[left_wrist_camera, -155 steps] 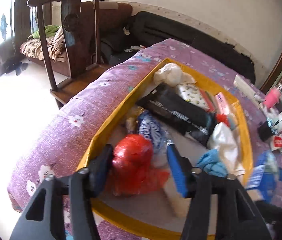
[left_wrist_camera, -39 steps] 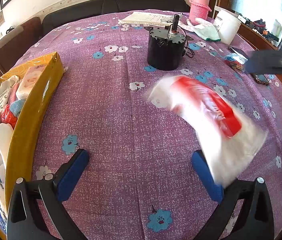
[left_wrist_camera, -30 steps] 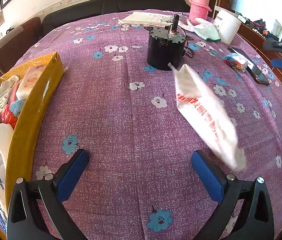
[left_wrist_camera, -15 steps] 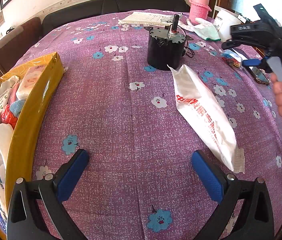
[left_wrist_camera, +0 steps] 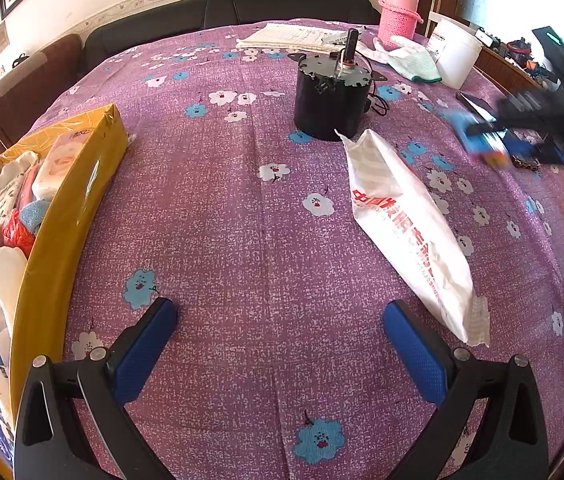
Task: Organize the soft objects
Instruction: 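Grasp the white-red wet wipes bag with left tool while right tool grasps the bagged sponges, then carry the wet wipes bag and sponge bag over the yellow tray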
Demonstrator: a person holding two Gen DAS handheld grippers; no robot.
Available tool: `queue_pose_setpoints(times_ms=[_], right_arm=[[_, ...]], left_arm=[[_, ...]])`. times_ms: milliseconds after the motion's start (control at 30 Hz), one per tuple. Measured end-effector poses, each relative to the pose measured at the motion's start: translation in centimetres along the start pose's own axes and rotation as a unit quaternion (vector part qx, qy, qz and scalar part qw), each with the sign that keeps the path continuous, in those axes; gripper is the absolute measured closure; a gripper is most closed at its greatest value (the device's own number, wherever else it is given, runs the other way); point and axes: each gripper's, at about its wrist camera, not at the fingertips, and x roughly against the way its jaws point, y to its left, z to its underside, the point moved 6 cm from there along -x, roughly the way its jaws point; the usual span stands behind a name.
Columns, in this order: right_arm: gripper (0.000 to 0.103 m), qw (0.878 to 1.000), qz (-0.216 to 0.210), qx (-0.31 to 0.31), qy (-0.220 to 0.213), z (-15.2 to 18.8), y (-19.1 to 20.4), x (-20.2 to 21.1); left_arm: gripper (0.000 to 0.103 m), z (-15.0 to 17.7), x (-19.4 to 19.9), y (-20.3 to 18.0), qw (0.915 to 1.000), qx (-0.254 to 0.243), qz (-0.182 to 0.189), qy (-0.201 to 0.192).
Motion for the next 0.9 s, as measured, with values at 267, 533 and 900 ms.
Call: queue_pose_setpoints(times_ms=[267, 533, 900], right_arm=[[0.055, 0.998, -0.047, 0.043, -0.004, 7.4, -0.1, 3.3], [0.053, 0.994, -0.067, 0.049, -0.066, 8.0, 0.0, 3.4], [0.053, 0.993, -0.067, 0.061, -0.074, 8.1, -0.2, 3.6]], left_arm=[[0.000, 0.6, 1.8, 1.1, 0.9973, 0.026, 0.068, 0.009], [0.000, -0.9, 3.3, 0.4, 0.9935, 0.068, 0.091, 0.005], [0.000, -4.2, -2.6, -4.5, 0.9997, -0.001, 0.020, 0.015]])
